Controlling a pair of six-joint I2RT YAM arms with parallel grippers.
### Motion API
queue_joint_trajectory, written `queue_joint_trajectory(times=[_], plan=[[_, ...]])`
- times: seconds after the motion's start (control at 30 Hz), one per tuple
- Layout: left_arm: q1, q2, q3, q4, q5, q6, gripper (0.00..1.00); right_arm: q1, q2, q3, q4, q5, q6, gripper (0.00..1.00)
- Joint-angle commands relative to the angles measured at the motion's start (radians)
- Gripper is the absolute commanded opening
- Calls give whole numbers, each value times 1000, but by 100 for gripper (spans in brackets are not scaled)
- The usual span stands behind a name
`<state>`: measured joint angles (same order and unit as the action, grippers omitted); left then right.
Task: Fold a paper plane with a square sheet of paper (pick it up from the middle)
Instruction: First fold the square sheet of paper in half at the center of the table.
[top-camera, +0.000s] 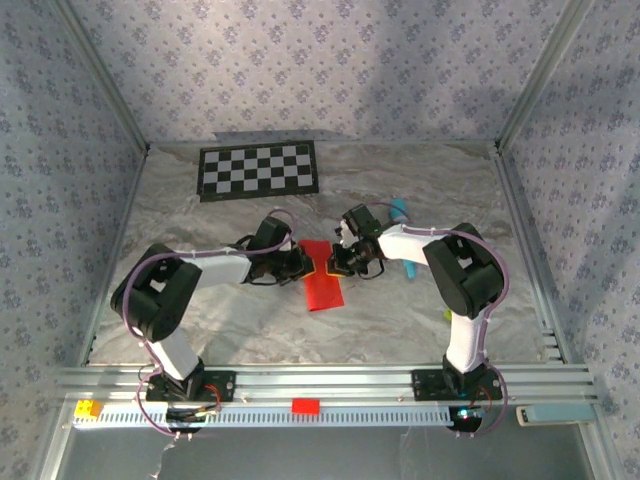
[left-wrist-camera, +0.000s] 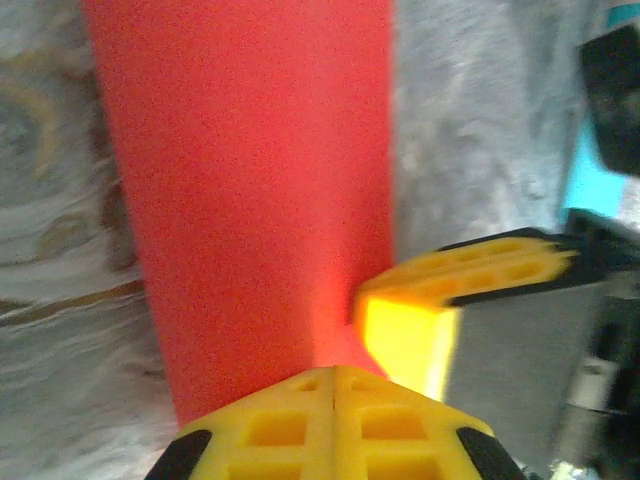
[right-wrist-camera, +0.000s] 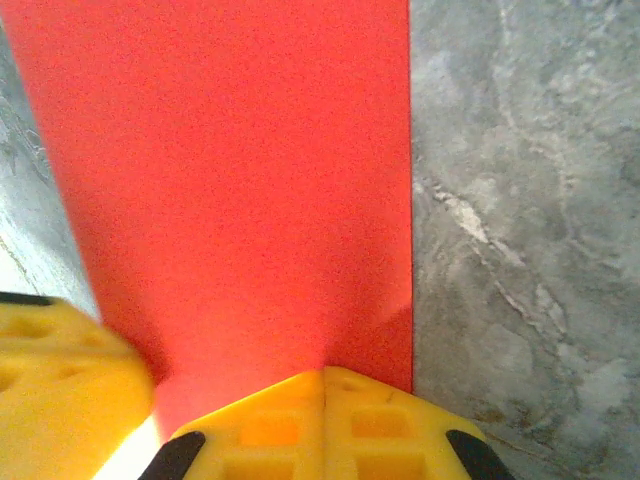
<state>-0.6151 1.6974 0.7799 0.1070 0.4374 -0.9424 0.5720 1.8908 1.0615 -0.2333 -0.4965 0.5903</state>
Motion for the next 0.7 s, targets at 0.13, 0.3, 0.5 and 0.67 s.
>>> queue_joint_trajectory(times=[0.13, 0.3, 0.5, 0.67], plan=[[6, 46, -58, -32, -86, 62, 0, 5, 64, -21, -110, 123, 6, 0], [8, 24, -47, -57, -84, 68, 0, 6, 61, -26, -113, 131, 14, 0], [6, -67, 16, -107, -34, 46, 0, 7, 57, -26, -116, 139, 18, 0], [-3, -78, -2, -8, 74, -30, 0, 6, 56, -24, -118, 142, 20, 0]])
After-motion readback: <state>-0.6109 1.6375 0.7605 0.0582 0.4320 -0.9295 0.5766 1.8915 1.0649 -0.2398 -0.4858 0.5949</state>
